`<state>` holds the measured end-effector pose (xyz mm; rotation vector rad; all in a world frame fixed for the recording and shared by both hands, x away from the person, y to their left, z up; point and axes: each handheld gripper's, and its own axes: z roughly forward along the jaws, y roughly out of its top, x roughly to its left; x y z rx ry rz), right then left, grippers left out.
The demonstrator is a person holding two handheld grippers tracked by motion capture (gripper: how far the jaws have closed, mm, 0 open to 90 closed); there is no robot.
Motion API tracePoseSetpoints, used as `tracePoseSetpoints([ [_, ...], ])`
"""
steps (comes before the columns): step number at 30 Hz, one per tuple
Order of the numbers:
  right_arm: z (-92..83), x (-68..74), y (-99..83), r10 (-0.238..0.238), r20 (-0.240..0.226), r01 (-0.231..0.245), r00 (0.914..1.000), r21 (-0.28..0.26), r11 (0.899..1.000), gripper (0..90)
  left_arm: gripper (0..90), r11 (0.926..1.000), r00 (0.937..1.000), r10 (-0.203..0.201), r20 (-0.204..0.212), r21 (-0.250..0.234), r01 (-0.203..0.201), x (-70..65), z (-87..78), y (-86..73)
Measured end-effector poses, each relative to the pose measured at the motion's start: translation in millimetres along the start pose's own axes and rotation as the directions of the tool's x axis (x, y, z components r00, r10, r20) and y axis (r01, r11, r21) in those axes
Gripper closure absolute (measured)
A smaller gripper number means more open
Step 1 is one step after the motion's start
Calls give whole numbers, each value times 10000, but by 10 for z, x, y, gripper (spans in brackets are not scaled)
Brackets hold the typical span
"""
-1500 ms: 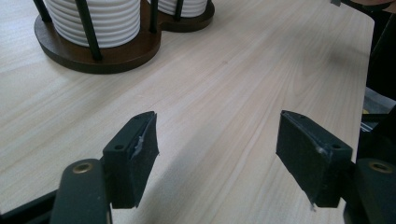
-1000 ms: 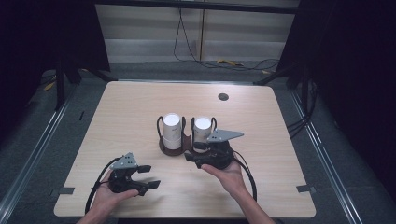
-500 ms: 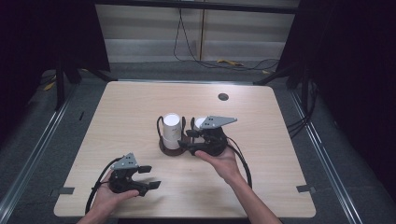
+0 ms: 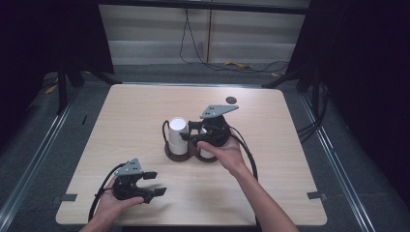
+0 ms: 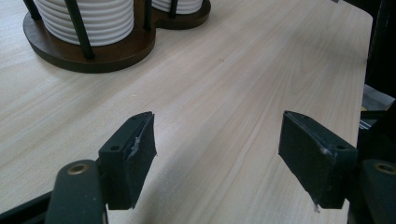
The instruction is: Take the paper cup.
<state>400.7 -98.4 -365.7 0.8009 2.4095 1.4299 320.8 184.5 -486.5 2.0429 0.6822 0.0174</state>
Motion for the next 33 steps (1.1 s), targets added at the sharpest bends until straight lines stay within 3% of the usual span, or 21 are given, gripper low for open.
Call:
tracePoseSetpoints([
  [9,165,-106,168,-176,59,172,9998,655,9977,477,272,10000,10000,26,39,-7,-26,-3,-2,0],
  [13,238,-158,232,-237,159,222,9996,931,9954,427,272,10000,10000,33,40,-17,-33,-6,-4,0],
  [21,401,-240,308,-197,78,179,9998,1870,9822,366,272,10000,10000,38,59,-12,-38,-5,-4,-1],
  [29,496,-278,353,-259,513,147,9983,2086,9779,320,271,10000,10000,15,48,9,-15,-5,-2,-2],
  [33,538,-333,355,-170,465,55,9988,2386,9711,323,271,10000,10000,4,54,4,-4,-4,-4,-3],
])
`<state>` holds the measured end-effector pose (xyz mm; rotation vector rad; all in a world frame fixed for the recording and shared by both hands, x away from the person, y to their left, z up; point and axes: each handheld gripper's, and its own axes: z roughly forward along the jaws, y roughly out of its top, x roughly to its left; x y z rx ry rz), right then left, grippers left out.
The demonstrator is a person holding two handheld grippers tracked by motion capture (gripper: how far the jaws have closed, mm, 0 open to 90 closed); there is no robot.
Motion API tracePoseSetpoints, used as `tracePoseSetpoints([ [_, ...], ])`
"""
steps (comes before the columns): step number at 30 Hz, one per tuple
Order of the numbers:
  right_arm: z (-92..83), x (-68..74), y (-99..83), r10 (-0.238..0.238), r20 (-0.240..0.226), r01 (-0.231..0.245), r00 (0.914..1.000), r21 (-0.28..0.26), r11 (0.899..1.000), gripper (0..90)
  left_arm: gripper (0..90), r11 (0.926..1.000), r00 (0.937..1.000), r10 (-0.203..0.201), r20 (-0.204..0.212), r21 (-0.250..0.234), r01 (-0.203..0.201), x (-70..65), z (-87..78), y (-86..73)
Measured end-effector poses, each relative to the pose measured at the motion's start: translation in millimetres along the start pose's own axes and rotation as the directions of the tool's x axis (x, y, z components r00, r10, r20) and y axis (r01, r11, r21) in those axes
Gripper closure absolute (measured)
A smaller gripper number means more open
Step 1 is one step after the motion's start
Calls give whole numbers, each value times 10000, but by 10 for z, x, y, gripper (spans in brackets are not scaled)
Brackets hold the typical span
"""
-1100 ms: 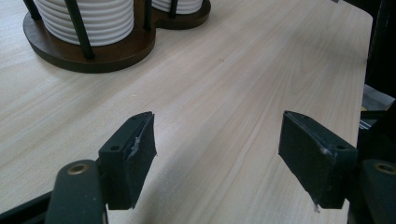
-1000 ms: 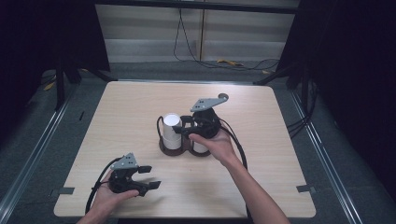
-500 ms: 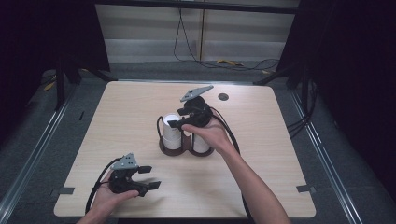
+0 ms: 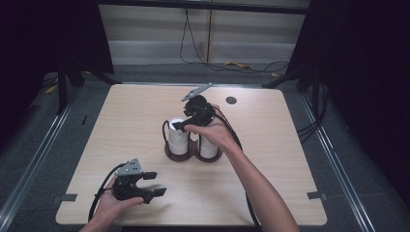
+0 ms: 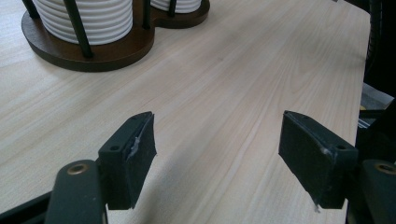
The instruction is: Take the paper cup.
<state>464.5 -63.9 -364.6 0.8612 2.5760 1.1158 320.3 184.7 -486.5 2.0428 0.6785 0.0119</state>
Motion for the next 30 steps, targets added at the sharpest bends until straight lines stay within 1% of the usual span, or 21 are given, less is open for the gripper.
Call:
tracePoseSetpoints([
  [6,31,-50,28,58,-265,-53,9996,175,9998,295,271,10000,10000,15,25,17,-15,1,3,0],
  [8,52,-53,38,-22,-389,37,9992,373,9993,287,271,10000,10000,11,28,16,-11,1,2,0],
  [9,61,-51,46,26,-431,-6,9991,459,9989,282,271,10000,10000,7,29,17,-7,2,3,0],
  [12,69,-56,50,28,-445,-6,9990,505,9987,276,271,10000,10000,11,36,34,-11,1,5,0],
  [13,66,-62,57,50,-409,-27,9992,559,9984,264,271,10000,10000,10,28,38,-10,0,4,-1],
  [15,58,-76,69,200,-567,-168,9982,559,9983,257,271,10000,10000,10,19,41,-10,1,3,-1],
  [17,70,-69,75,111,-612,-62,9981,784,9969,253,271,10000,10000,-19,-7,38,19,4,6,0],
  [19,89,-56,80,145,-748,-75,9971,920,9957,251,270,10000,10000,1,-16,49,-1,5,8,0],
  [21,145,-39,80,79,-817,18,9966,1182,9930,247,270,10000,10000,-23,16,30,23,2,6,-1],
  [22,145,-39,80,79,-817,18,9966,1182,9930,247,270,10000,10000,-1,11,38,1,3,2,0],
  [24,187,-26,76,56,-817,63,9966,1454,9894,250,270,10000,10000,1,-4,65,-1,4,-4,1],
  [26,222,-20,78,-26,-903,183,9959,1738,9846,281,270,10000,10000,-35,14,15,35,6,-2,-1],
  [27,236,-12,82,-57,-883,220,9961,1844,9826,283,270,10000,10000,-36,18,16,36,6,-2,-1],
  [28,247,-9,86,-125,-934,303,9956,1916,9810,290,270,10000,10000,-30,19,19,30,6,-3,-1],
  [30,264,0,91,-209,-881,384,9959,2017,9787,290,270,10000,10000,-41,25,18,41,6,-3,-1],
])
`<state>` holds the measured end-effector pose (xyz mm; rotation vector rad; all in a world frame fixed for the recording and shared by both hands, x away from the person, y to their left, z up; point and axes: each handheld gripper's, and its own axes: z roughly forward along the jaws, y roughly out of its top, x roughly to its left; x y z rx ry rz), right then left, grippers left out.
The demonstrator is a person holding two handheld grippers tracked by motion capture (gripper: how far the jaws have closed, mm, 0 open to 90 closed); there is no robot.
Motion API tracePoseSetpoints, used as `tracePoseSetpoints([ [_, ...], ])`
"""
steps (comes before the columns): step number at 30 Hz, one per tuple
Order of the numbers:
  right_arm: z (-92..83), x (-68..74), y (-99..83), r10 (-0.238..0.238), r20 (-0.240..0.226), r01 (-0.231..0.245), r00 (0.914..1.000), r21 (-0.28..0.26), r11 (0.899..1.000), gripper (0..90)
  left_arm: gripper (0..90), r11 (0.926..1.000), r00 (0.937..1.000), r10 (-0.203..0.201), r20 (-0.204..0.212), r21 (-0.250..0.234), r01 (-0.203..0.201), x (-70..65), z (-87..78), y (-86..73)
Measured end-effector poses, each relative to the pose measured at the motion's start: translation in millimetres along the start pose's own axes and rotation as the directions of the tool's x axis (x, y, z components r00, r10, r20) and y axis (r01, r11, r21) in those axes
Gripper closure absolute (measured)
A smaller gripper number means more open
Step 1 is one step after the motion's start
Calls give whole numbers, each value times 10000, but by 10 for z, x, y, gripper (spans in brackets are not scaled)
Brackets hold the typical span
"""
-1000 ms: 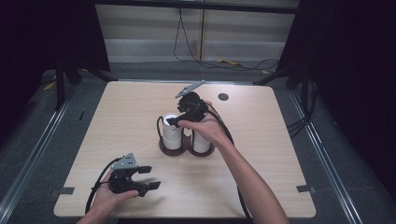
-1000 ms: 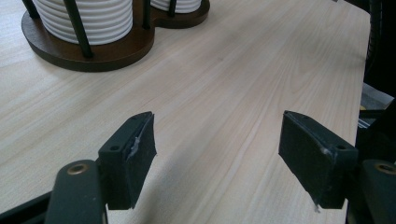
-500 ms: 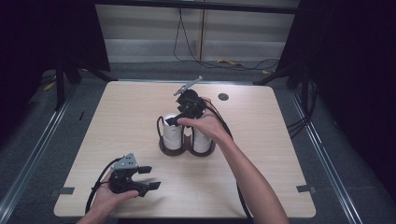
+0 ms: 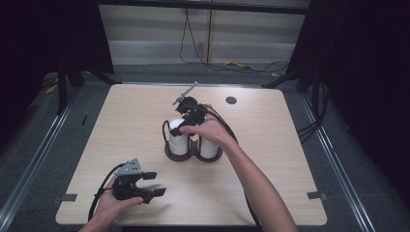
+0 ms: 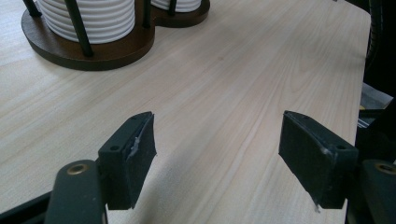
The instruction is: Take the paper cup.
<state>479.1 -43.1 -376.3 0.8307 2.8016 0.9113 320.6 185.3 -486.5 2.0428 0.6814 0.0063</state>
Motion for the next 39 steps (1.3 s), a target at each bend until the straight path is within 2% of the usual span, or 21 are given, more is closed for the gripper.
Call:
tracePoseSetpoints([
  [3,31,2,-2,16,47,-17,10000,227,9997,291,270,10000,10000,10,-6,26,-10,2,1,0],
  [10,48,5,13,0,97,-4,10000,384,9993,303,270,10000,10000,-2,-10,13,2,2,3,0],
  [14,58,16,43,-156,258,140,9995,627,9979,327,270,10000,10000,-27,5,-16,27,2,1,0],
  [30,-51,35,71,-430,340,423,9985,213,9989,360,265,10000,10000,-10,-8,46,10,5,3,0],
  [39,-125,28,68,-400,351,402,9986,-32,9992,363,265,10000,10000,-7,8,40,7,9,7,1],
])
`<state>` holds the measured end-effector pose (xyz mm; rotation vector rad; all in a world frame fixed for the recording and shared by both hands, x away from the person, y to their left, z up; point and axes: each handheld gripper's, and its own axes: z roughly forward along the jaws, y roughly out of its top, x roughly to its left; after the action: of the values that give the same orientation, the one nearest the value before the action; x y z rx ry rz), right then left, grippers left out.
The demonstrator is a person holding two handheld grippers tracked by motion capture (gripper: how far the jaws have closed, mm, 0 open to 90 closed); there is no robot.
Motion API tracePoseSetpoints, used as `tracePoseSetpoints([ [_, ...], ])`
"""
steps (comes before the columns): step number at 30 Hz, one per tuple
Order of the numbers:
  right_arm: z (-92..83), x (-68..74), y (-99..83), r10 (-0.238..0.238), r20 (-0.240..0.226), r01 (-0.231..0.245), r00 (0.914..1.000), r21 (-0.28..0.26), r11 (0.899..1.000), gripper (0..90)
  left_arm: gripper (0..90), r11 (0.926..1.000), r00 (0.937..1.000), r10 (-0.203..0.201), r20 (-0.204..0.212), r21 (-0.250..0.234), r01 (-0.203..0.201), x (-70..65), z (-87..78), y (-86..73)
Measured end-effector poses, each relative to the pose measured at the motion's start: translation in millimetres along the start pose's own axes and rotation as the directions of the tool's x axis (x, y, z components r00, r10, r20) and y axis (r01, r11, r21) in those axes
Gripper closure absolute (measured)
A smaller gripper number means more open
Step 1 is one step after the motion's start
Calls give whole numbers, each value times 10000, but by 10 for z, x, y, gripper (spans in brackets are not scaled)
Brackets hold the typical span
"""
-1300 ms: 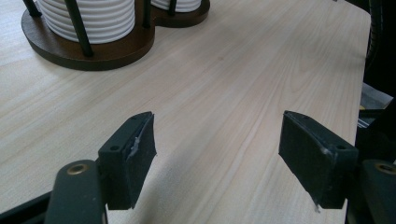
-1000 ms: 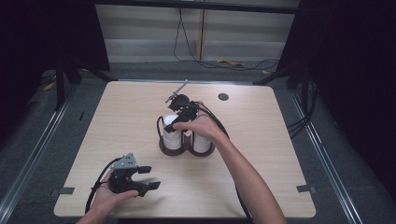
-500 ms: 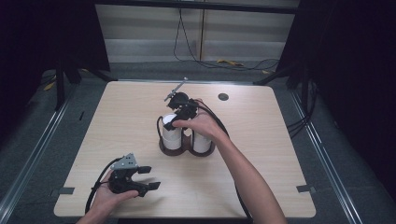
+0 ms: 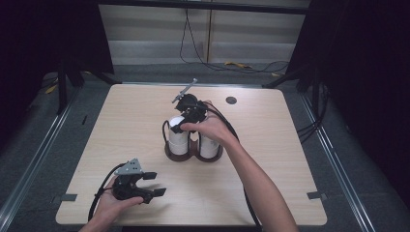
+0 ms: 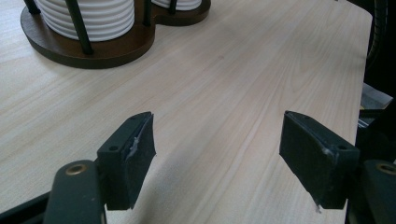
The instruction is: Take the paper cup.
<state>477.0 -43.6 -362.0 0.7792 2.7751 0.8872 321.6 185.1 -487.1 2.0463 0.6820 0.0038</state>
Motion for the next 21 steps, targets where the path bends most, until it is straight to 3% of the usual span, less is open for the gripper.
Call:
tracePoseSetpoints([
  [14,-51,20,6,-94,148,95,9998,-89,9999,363,265,10000,10000,-35,9,1,35,-2,-3,0],
  [16,-51,28,-7,-283,204,286,9994,-182,9994,363,265,10000,10000,-35,-7,4,35,-3,-5,-1],
  [19,-69,20,-26,-52,105,56,9999,-328,9994,367,265,10000,10000,-48,11,22,48,-2,2,-1],
  [21,-89,23,-31,-170,168,177,9997,-452,9988,373,265,10000,10000,-36,0,37,36,-2,3,0],
])
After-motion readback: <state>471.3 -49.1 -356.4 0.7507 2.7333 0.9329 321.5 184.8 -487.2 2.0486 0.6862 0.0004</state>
